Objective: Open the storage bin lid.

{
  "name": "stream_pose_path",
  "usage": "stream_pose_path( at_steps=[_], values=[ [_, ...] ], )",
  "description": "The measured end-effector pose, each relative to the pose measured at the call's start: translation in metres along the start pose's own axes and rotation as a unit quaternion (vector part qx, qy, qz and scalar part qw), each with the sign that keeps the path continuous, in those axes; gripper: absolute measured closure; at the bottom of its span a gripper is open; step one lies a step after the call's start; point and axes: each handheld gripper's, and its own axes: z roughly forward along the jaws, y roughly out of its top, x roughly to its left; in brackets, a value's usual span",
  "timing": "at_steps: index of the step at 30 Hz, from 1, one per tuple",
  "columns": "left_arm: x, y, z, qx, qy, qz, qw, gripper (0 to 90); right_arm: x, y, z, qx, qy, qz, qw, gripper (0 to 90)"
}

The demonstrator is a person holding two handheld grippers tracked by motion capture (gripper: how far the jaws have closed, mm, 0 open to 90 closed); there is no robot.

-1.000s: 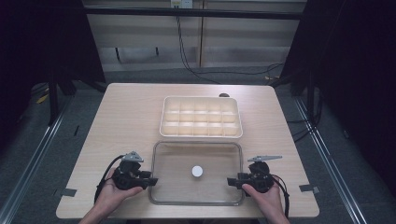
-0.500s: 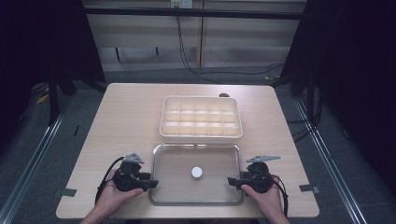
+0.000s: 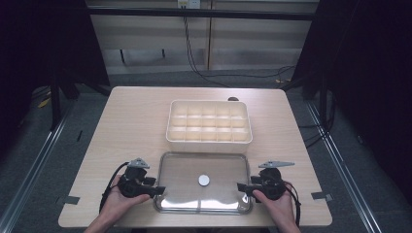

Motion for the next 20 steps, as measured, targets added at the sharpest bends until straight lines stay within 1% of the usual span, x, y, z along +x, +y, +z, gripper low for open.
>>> stream_pose_path(
  at_steps=[1,3,5,6,8,9,10,11,12,13,14,16,17,18,19,20],
  values=[
    [0.0,0.0,-0.001,-0.004,-0.001,0.002,1.0,37.7,0.0,0.001,-0.003,-0.013,0.001,0.0,0.9999,29.2],
    [0.0,0.0,-0.004,-0.011,0.005,0.001,0.9999,36.2,-0.002,0.001,-0.01,-0.036,0.008,-0.006,0.9993,28.0],
    [0.0,-0.001,-0.007,-0.017,0.006,-0.002,0.9998,33.4,-0.003,0.0,-0.015,-0.046,0.008,-0.004,0.9989,26.0],
    [-0.001,-0.002,-0.009,-0.025,0.008,0.0,0.9997,32.5,-0.004,-0.001,-0.018,-0.053,0.011,-0.006,0.9985,25.0],
    [-0.002,-0.004,-0.015,-0.041,0.019,0.007,0.999,31.8,-0.004,-0.002,-0.024,-0.063,0.006,-0.009,0.9979,22.7],
    [-0.002,-0.005,-0.018,-0.045,0.021,0.011,0.9987,31.0,-0.004,-0.002,-0.028,-0.072,0.003,-0.012,0.9973,21.7],
    [-0.002,-0.006,-0.022,-0.048,0.027,0.005,0.9985,30.1,-0.004,-0.002,-0.032,-0.083,0.003,-0.017,0.9964,21.2],
    [-0.002,-0.007,-0.025,-0.055,0.031,0.0,0.998,28.6,-0.005,-0.002,-0.036,-0.089,0.006,-0.022,0.9958,21.0],
    [-0.002,-0.009,-0.029,-0.061,0.035,0.004,0.9975,27.0,-0.005,-0.003,-0.039,-0.093,0.009,-0.026,0.9953,21.2],
    [-0.002,-0.011,-0.033,-0.066,0.039,0.004,0.997,27.0,-0.006,-0.003,-0.042,-0.096,0.01,-0.028,0.9949,21.0],
    [-0.001,-0.012,-0.037,-0.073,0.039,0.002,0.9966,26.9,-0.008,-0.004,-0.045,-0.096,0.011,-0.027,0.995,20.6],
    [0.0,-0.017,-0.043,-0.089,0.042,0.004,0.9952,26.0,-0.011,-0.008,-0.05,-0.103,0.01,-0.022,0.9944,20.4],
    [0.0,-0.019,-0.045,-0.095,0.042,0.005,0.9946,26.1,-0.013,-0.011,-0.052,-0.103,0.008,-0.019,0.9944,20.0],
    [0.002,-0.02,-0.045,-0.101,0.042,0.001,0.994,26.0,-0.015,-0.014,-0.054,-0.107,0.001,-0.021,0.9941,19.4],
    [0.003,-0.021,-0.046,-0.102,0.04,0.0,0.994,25.9,-0.017,-0.016,-0.055,-0.113,-0.003,-0.017,0.9935,19.2],
    [0.004,-0.021,-0.046,-0.106,0.046,0.002,0.9933,25.9,-0.019,-0.017,-0.056,-0.117,-0.003,-0.013,0.9931,18.5]
  ],
)
